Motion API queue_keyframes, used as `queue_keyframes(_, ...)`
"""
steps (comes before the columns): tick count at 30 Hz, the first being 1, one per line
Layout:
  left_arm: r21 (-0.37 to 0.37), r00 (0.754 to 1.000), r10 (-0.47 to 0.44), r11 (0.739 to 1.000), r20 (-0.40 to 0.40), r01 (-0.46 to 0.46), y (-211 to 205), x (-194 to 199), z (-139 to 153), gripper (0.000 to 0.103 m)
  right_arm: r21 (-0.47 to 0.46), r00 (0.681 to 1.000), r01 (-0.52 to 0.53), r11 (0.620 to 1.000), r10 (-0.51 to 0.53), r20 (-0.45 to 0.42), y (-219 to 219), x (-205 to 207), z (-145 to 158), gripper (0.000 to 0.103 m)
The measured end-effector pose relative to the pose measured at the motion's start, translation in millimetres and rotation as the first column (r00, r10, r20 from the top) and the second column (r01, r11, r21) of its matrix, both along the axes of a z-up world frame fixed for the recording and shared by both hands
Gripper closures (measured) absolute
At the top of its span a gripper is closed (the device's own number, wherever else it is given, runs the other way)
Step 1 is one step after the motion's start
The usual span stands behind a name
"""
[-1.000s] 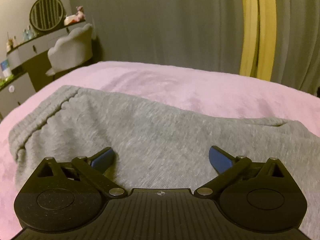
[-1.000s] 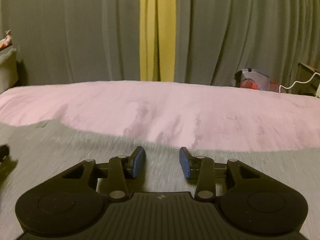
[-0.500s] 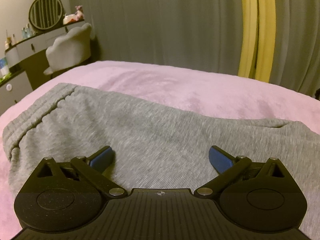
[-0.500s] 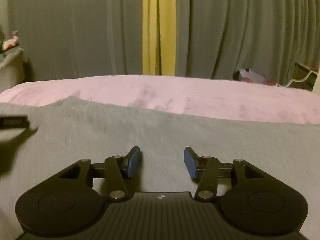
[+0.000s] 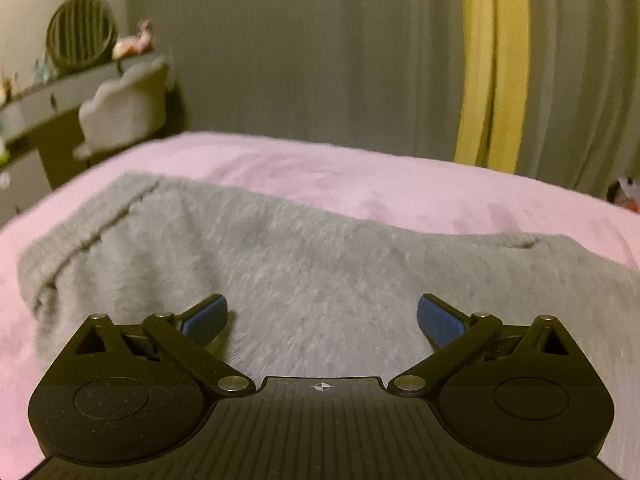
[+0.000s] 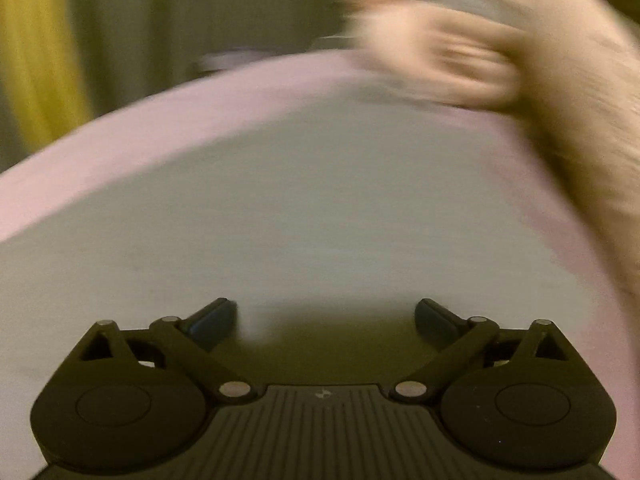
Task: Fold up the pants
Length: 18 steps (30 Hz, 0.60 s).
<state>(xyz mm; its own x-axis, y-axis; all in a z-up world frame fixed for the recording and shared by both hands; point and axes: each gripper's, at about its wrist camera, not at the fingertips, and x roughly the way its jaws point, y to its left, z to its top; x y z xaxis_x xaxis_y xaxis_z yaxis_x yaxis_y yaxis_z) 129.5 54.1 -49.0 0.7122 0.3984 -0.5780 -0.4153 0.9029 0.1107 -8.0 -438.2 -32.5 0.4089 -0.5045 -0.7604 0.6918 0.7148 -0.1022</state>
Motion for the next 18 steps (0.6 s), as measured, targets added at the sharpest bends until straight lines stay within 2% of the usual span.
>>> queue_keyframes(3,0.091,0.998,-0.055,0.994,-0.007,0.056,-20.5,-5.8,7.5,0.0,0.019,0.976,0.174,0.984,-0.175,0.128,-32.1,-67.1,15.2,0.005)
queue_keyframes(5,0.091,0.995,-0.1,0.991,-0.013,0.101,-32.5,-9.0,12.7,0.0,0.042,0.961,0.207,0.977,-0.211,0.181,-39.3,-96.2,17.3,0.005)
queue_keyframes(7,0.006,0.992,-0.128,0.992,-0.021,0.128,-38.5,-11.6,18.7,0.0,0.082,0.951,0.224,0.971,-0.236,0.201,-47.2,-117.6,11.7,0.005)
queue_keyframes(8,-0.08,0.992,-0.126,0.989,-0.021,0.124,-37.7,-13.8,21.1,0.0,0.117,0.945,0.226,0.967,-0.247,0.214,-50.8,-122.6,6.8,0.006)
queue_keyframes(9,-0.173,0.993,-0.118,0.978,-0.018,0.113,-35.1,-16.5,22.3,0.0,0.15,0.938,0.228,0.962,-0.258,0.232,-55.5,-127.9,1.7,0.009)
queue_keyframes(11,-0.351,0.996,-0.084,0.934,-0.02,0.071,-27.8,-25.6,21.0,0.0,0.173,0.919,0.224,0.959,-0.267,0.291,-54.9,-133.5,-5.9,0.009)
queue_keyframes(12,-0.391,0.998,-0.063,0.919,-0.029,0.047,-26.3,-30.2,18.3,0.0,0.167,0.914,0.211,0.963,-0.255,0.316,-55.3,-133.0,-7.1,0.011)
queue_keyframes(15,-0.412,0.998,-0.009,0.911,-0.057,-0.015,-22.7,-40.5,20.4,0.0,0.18,0.905,0.156,0.971,-0.214,0.367,-60.7,-128.1,-8.0,0.016)
queue_keyframes(18,-0.419,0.997,0.025,0.906,-0.068,-0.052,-22.5,-46.7,25.6,0.0,0.197,0.886,0.118,0.973,-0.193,0.422,-71.1,-120.7,-9.3,0.031)
